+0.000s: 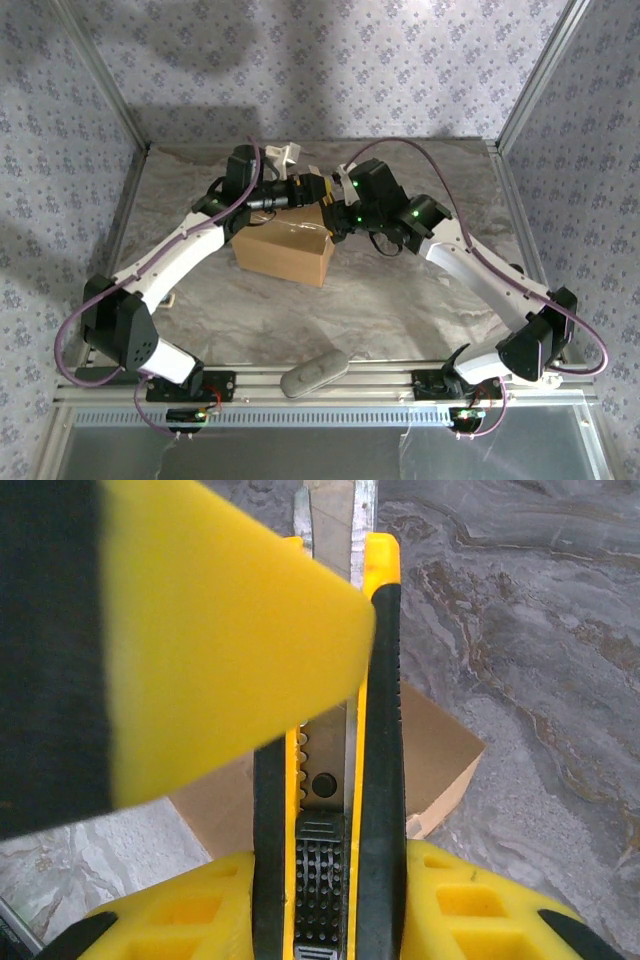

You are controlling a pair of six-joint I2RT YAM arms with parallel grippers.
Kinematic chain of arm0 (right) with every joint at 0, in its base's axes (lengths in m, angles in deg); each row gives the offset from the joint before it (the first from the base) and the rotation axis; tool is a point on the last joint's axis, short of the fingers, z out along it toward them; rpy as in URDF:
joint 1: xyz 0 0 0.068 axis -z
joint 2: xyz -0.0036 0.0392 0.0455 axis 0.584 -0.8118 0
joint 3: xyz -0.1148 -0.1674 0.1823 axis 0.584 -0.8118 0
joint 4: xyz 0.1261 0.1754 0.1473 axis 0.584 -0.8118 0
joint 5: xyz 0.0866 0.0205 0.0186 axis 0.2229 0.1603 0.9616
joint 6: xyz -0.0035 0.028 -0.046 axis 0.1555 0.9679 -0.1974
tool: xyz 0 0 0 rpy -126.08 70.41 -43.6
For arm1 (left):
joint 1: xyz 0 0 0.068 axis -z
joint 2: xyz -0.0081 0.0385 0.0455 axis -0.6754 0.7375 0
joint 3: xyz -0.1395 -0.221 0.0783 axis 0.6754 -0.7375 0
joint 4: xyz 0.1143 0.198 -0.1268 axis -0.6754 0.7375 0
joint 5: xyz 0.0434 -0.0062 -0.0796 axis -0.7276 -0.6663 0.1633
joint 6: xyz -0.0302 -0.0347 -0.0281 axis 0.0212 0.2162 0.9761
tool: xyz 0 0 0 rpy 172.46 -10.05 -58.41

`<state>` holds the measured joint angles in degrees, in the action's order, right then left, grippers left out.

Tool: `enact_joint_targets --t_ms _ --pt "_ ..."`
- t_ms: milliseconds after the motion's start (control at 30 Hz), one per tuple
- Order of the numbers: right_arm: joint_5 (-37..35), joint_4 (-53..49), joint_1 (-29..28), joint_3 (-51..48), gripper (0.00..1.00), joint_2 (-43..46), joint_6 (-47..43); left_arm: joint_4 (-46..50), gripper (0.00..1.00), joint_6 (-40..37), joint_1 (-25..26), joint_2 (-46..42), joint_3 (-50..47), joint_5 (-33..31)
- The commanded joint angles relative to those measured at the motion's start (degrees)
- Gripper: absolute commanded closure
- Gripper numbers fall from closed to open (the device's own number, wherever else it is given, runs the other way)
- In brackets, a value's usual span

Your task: Unpack the express box

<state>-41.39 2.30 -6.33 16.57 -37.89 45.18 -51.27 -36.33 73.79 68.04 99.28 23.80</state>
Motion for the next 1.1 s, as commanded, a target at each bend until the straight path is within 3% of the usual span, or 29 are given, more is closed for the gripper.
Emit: enact_joint_targets --t_ms 0,767,1067 --pt "0.25 0.9 -0.53 2.55 0.67 -0.23 -0.91 -2.3 0.49 0.76 0.51 0.55 2.79 1.74" --pt "-0.34 2.34 -1.22 3.59 0.67 -0.89 -1.19 -2.43 0.63 1.37 0.77 2.54 3.6 2.93" --pt "-0.03 2.72 -1.47 3.68 0.67 -0.8 -0.95 -2.53 0.83 1.64 0.78 2.95 3.78 3.25"
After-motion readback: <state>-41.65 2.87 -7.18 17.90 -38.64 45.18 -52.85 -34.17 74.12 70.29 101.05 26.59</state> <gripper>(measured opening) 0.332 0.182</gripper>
